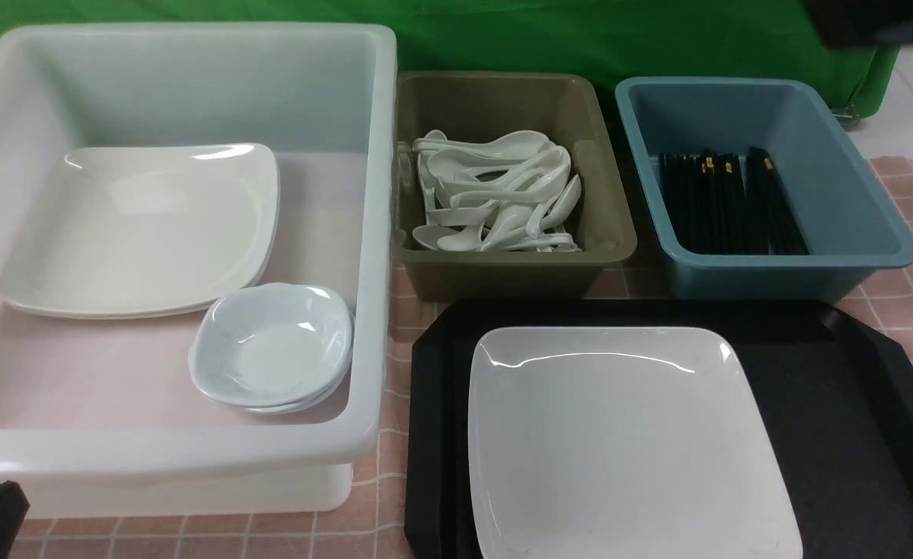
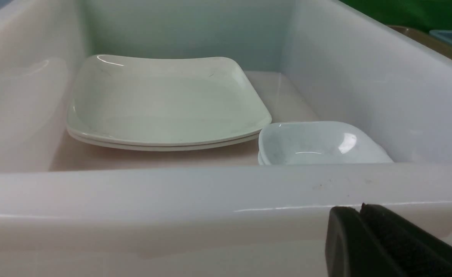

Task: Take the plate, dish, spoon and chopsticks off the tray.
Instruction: Use the left arm to grab a plate from the dinner plate

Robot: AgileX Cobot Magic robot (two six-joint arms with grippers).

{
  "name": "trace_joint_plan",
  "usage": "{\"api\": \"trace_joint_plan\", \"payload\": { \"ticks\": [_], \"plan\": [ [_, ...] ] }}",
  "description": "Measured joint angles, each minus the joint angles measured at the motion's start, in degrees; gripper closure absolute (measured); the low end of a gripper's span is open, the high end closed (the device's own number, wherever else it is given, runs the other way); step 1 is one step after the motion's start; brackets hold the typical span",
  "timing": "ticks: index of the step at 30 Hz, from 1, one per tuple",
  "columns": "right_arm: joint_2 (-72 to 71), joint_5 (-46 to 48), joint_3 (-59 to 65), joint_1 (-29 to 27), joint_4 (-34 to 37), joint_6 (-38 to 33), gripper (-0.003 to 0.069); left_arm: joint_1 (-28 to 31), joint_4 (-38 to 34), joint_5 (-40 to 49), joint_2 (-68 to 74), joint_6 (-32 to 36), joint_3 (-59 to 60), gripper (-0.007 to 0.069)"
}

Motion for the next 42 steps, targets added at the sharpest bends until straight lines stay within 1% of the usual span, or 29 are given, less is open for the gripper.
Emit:
{"api": "trace_joint_plan", "payload": {
  "ticks": [1, 3, 4, 6, 8, 9, 12, 13, 16, 20, 22, 23, 25, 26, 27, 29, 30, 31, 34, 37, 38, 39, 41, 42],
  "plan": [
    [-1.47, -0.12, 1.60, 0.00, 0.00, 0.39, 0.0629, 0.00, 0.00, 0.00, 0.00, 0.00, 0.00, 0.0603],
    [-12.33, -1.64, 13.19, 0.00, 0.00, 2.73, 0.0629, 0.00, 0.30, 0.00, 0.00, 0.00, 0.00, 0.0603],
    [-13.16, -1.93, 14.01, 0.00, -0.05, 2.95, 0.0629, 0.00, 0.00, 0.00, 0.00, 0.00, 0.00, 0.0603],
    [-24.60, -7.34, 25.42, 0.00, -0.11, 6.36, 0.0629, 0.00, 0.00, 0.00, 0.00, 0.00, 0.00, 0.0603],
    [-28.67, -9.26, 29.30, 0.00, -0.11, 7.80, 0.0629, 0.00, 0.30, 0.00, 0.00, -0.06, 0.00, 0.0603],
    [-33.99, -11.55, 34.46, 0.00, -0.17, 9.44, 0.0629, 0.00, 0.30, 0.05, 0.00, -0.06, 0.00, 0.0603],
    [-44.79, -15.29, 45.32, 0.00, -0.17, 11.21, 0.0629, 0.00, 0.30, 0.05, 0.00, -0.06, 0.00, 0.0603],
    [-45.35, -15.52, 45.87, 0.00, -0.17, 11.35, 0.0629, 0.00, 0.30, 0.05, 0.00, -0.06, 0.00, 0.0603],
    [-52.78, -19.07, 53.59, 0.00, -0.17, 13.00, 0.0628, 0.00, 0.30, 0.05, 0.00, -0.06, 0.00, 0.0603],
    [-56.54, -22.30, 58.32, 0.00, -0.12, 13.71, 0.0627, 0.00, 0.00, -0.27, 0.00, -0.18, 0.00, 0.0603],
    [-56.92, -22.67, 59.03, 0.00, -0.12, 13.84, 0.0627, 0.00, -2.18, -1.10, 0.00, -0.92, 0.00, 0.0603],
    [-56.93, -23.33, 59.68, 0.00, -0.12, 13.87, 0.0625, 0.00, -9.00, -3.00, 0.00, -4.04, 0.00, 0.0603],
    [-56.93, -24.06, 59.93, 0.00, -0.12, 13.87, 0.0623, 0.00, -19.53, -5.64, 0.00, -8.66, 0.00, 0.0603],
    [-56.93, -24.95, 59.98, 0.00, -0.12, 13.87, 0.0622, 0.00, -28.99, -8.37, 0.00, -12.23, 0.00, 0.0603],
    [-56.93, -25.76, 59.98, 0.00, -0.12, 13.87, 0.0622, 0.00, -34.91, -10.35, 0.00, -14.23, 0.00, 0.0603],
    [-56.93, -27.53, 59.98, 0.00, -0.12, 13.87, 0.0622, 0.00, -41.87, -13.08, 0.00, -16.09, 0.00, 0.0603],
    [-56.93, -27.93, 59.98, 0.00, -0.12, 13.87, 0.0621, 0.00, -43.13, -13.69, 0.00, -16.33, 0.00, 0.0603],
    [-56.98, -29.44, 59.98, 0.00, -0.12, 13.87, 0.0620, 0.00, -45.92, -15.96, 0.00, -17.10, 0.00, 0.0603],
    [-56.98, -31.29, 59.98, 0.00, -0.17, 13.87, 0.0617, 0.00, -47.38, -19.29, 0.00, -19.46, 0.00, 0.0603],
    [-56.98, -31.80, 59.98, 0.00, -0.17, 13.87, 0.0617, 0.00, -47.54, -18.56, 0.00, -22.92, -0.66, 0.0603],
    [-56.98, -31.86, 59.98, 0.00, -0.17, 13.87, 0.0617, 0.00, -47.47, -18.16, 0.00, -23.11, -0.84, 0.0603],
    [-56.98, -32.01, 59.98, 0.00, -0.22, 13.87, 0.0616, 0.00, -45.89, -17.23, 0.00, -23.81, -3.17, 0.0603],
    [-56.98, -32.47, 59.98, 0.00, -0.22, 13.87, 0.0616, 0.00, -40.53, -17.94, 0.09, -23.93, -8.73, 0.0603],
    [-56.98, -32.47, 59.98, 0.00, -0.22, 13.87, 0.0616, 0.00, -39.90, -18.00, 0.17, -23.93, -10.11, 0.0603]
  ]
}}
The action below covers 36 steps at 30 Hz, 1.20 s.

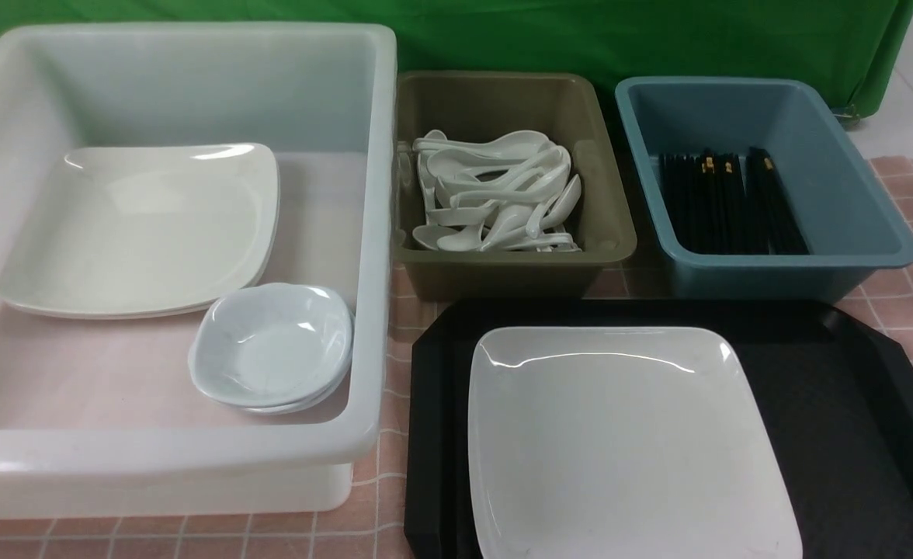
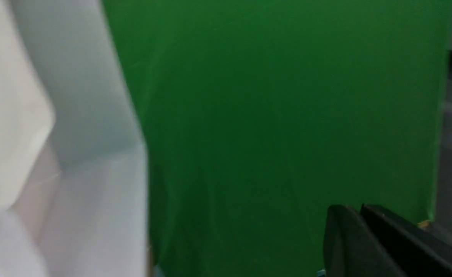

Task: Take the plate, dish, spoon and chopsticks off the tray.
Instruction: Use the left arm to grab a plate from the dinner plate

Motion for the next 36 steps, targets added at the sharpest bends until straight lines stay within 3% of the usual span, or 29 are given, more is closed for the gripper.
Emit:
{"api": "trace_joint_plan", "payload": {
  "ticks": [1, 2, 3, 4, 6, 9, 11, 12, 14, 15, 16, 18, 21, 29, 33, 36],
  "plan": [
    [0.00, -1.02, 0.00, 0.00, 0.06, 0.00, 0.0616, 0.00, 6.31, 0.83, 1.77, 0.00, -7.11, 0.0603],
    [0.00, -1.02, 0.00, 0.00, 0.06, 0.00, 0.0616, 0.00, 7.04, 0.84, 2.12, 0.00, -7.97, 0.0603],
    [0.00, -2.39, 0.00, 0.00, 0.06, 0.00, 0.0616, 0.00, 13.12, 6.59, 5.84, 0.06, -15.33, 0.0603],
    [0.00, -2.52, 0.00, 0.00, 0.06, 0.00, 0.0616, 0.00, 13.12, 7.67, 5.82, 0.06, -16.29, 0.0603],
    [0.00, -4.21, 0.00, 0.00, 0.06, -0.10, 0.0616, 0.00, 19.02, 30.11, 16.13, 4.25, -29.90, 0.0603],
    [0.00, -4.66, 0.00, 0.00, 0.06, -0.67, 0.0616, 0.00, 18.83, 53.18, 27.35, 11.73, -39.27, 0.0603],
    [0.00, -4.66, 0.00, 0.00, 0.06, -0.82, 0.0616, 0.00, 17.68, 60.11, 31.54, 16.33, -41.89, 0.0603],
    [0.00, -4.66, 0.00, 0.00, 0.06, -1.08, 0.0616, 0.00, 14.69, 67.87, 36.98, 21.65, -43.63, 0.0603],
    [0.00, -4.61, 0.00, 0.00, 0.06, -1.30, 0.0616, -0.04, 5.22, 72.61, 44.35, 29.42, -43.75, 0.0603],
    [0.00, -4.61, 0.00, 0.00, 0.06, -1.30, 0.0616, -0.04, 4.16, 72.79, 44.85, 29.42, -43.75, 0.0603],
    [0.00, -4.54, 0.00, 0.00, 0.06, -1.30, 0.0614, -0.71, -5.13, 73.35, 48.34, 35.74, -41.76, 0.0603],
    [0.00, -4.34, 0.00, 0.00, 0.06, -1.35, 0.0612, -2.54, -14.31, 73.16, 50.83, 40.86, -38.69, 0.0603],
    [0.00, -3.72, 0.00, 0.00, 0.06, -1.35, 0.0610, -8.09, -20.40, 68.24, 52.71, 42.76, -33.52, 0.0603],
    [0.00, -1.50, 0.00, 0.00, 0.06, -1.35, 0.0603, -30.92, -14.81, 54.32, 59.79, 28.83, -27.86, 0.0579],
    [0.00, -1.38, 0.00, 0.00, 0.06, -1.35, 0.0598, -41.15, -12.10, 44.98, 67.19, 20.98, -28.59, 0.0507],
    [0.00, -1.38, 0.00, 0.00, 0.06, -1.35, 0.0592, -44.12, -11.53, 43.36, 72.98, 16.86, -29.74, 0.0442]
  ]
}}
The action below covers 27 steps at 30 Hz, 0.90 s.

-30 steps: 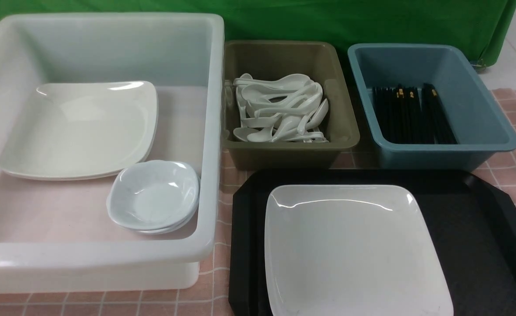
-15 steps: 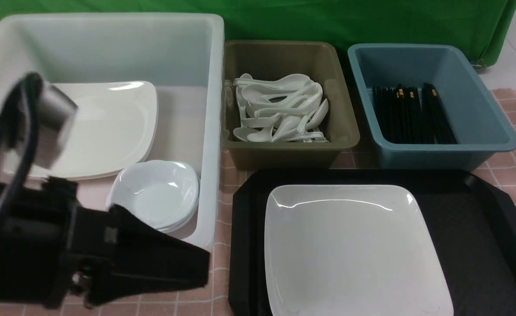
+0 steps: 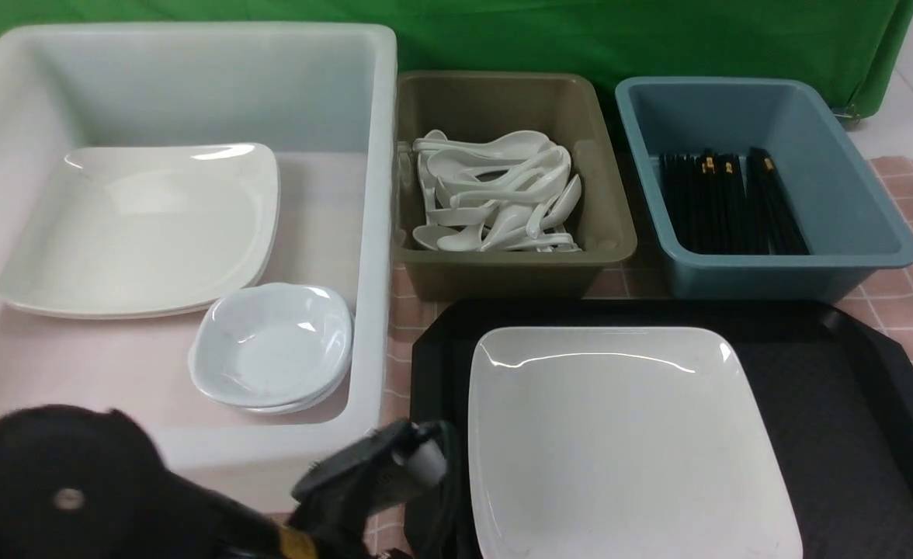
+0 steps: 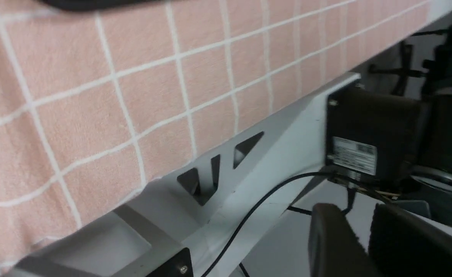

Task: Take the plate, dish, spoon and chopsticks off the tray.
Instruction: Use the left arm to grab a plate from the dinner plate

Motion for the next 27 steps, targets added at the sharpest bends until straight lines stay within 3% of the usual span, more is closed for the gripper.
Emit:
{"api": "trace_joint_plan", "payload": {
  "ticks": [6, 9, 18, 27],
  "plan": [
    [0.00, 0.05, 0.00, 0.00, 0.00, 0.00, 0.0587, -1.05, 1.43, 0.11, 11.22, -2.69, -6.73, 0.0273],
    [0.00, 0.05, 0.00, 0.00, 0.00, 0.00, 0.0582, -1.05, 6.71, -0.42, 15.44, -7.81, -10.21, 0.0224],
    [0.00, 0.23, 0.00, 0.00, 0.00, 0.00, 0.0568, -1.05, 27.76, 0.52, 22.22, -27.43, -15.58, 0.0225],
    [0.00, 0.23, 0.00, 0.00, 0.00, 0.00, 0.0557, -1.23, 37.58, -1.88, 23.82, -32.64, -16.30, 0.0243]
  ]
}}
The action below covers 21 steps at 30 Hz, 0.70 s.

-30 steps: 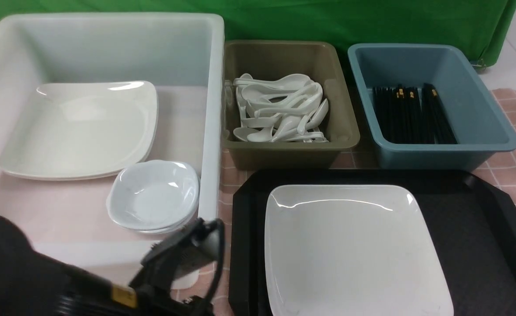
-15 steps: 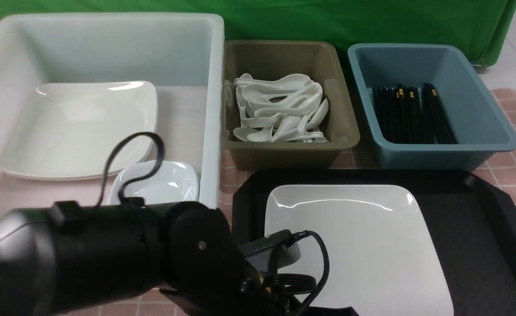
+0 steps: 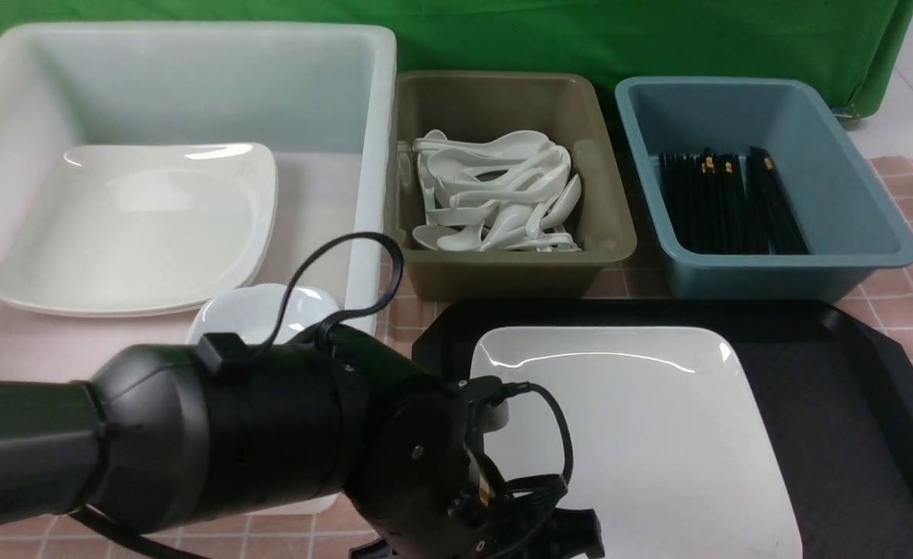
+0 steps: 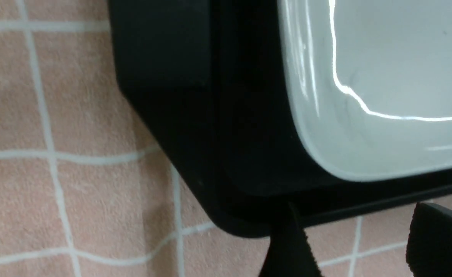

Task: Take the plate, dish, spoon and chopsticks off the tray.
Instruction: Use the left arm to grab a plate from the dinner plate

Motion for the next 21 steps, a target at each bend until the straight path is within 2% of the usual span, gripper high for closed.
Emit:
{"api": "trace_joint_plan", "payload": {
  "ticks": [6, 21],
  "plan": [
    [0.00, 0.00, 0.00, 0.00, 0.00, 0.00, 0.0554, 0.00, 0.36, -2.71, 2.64, -0.34, 0.00, 0.0243],
    [0.00, 0.00, 0.00, 0.00, 0.05, 0.05, 0.0539, 0.05, -0.12, -20.32, 6.51, 0.36, 0.00, 0.0243]
  ]
}}
